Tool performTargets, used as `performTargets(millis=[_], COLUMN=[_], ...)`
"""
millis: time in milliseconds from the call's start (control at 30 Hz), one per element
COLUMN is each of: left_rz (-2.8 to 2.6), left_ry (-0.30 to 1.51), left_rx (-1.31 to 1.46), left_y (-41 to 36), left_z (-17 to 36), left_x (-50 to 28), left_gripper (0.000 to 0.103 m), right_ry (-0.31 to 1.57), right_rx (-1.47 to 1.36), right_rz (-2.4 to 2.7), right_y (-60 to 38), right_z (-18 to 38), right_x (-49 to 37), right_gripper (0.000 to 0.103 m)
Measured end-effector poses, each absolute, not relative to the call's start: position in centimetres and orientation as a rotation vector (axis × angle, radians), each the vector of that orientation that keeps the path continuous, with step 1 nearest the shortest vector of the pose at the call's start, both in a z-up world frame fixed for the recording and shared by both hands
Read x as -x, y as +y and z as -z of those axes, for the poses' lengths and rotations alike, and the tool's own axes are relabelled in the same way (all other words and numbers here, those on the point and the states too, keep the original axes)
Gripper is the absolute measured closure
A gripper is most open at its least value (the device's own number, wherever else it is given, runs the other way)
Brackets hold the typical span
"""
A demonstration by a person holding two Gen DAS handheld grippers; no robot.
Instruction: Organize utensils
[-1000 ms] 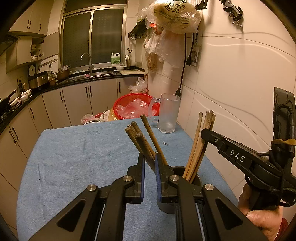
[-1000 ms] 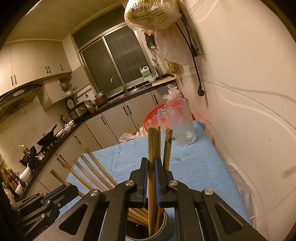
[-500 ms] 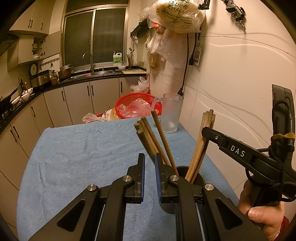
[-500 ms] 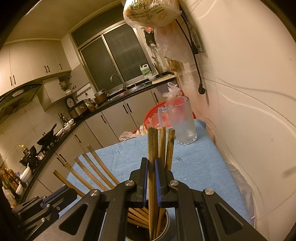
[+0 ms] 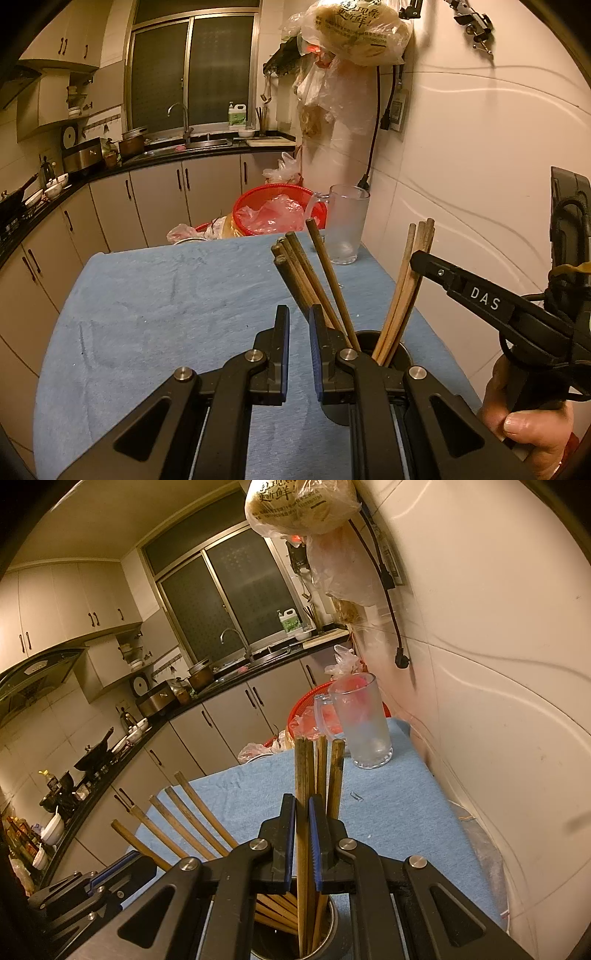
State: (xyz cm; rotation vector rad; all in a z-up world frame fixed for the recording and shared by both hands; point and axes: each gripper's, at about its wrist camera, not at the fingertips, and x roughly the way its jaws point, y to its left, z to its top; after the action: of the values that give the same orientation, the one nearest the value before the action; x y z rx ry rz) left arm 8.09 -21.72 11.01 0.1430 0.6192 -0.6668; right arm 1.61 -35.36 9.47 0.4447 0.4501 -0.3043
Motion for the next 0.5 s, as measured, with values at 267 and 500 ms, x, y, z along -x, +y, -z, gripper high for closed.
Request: performTargets(millis=[267, 500], left_rz=[0.654, 0.646], left_ry=[0.623, 0.630], left_rx=[-0.143, -0.142], left_y=[-21.84, -21.85], left_z=[-10.80, -10.73], left_x=[-8.29, -8.52], left_gripper=[0.091, 0.091], right_ry=[0.445, 0.436], right_rx=[-0.449, -0.452], right_rz=[0.304, 0.305], right_y=[-35.57, -35.62], right_z=[-9.67, -9.90], right_x=[-1.50, -0.95], right_gripper=[0.094, 0.094])
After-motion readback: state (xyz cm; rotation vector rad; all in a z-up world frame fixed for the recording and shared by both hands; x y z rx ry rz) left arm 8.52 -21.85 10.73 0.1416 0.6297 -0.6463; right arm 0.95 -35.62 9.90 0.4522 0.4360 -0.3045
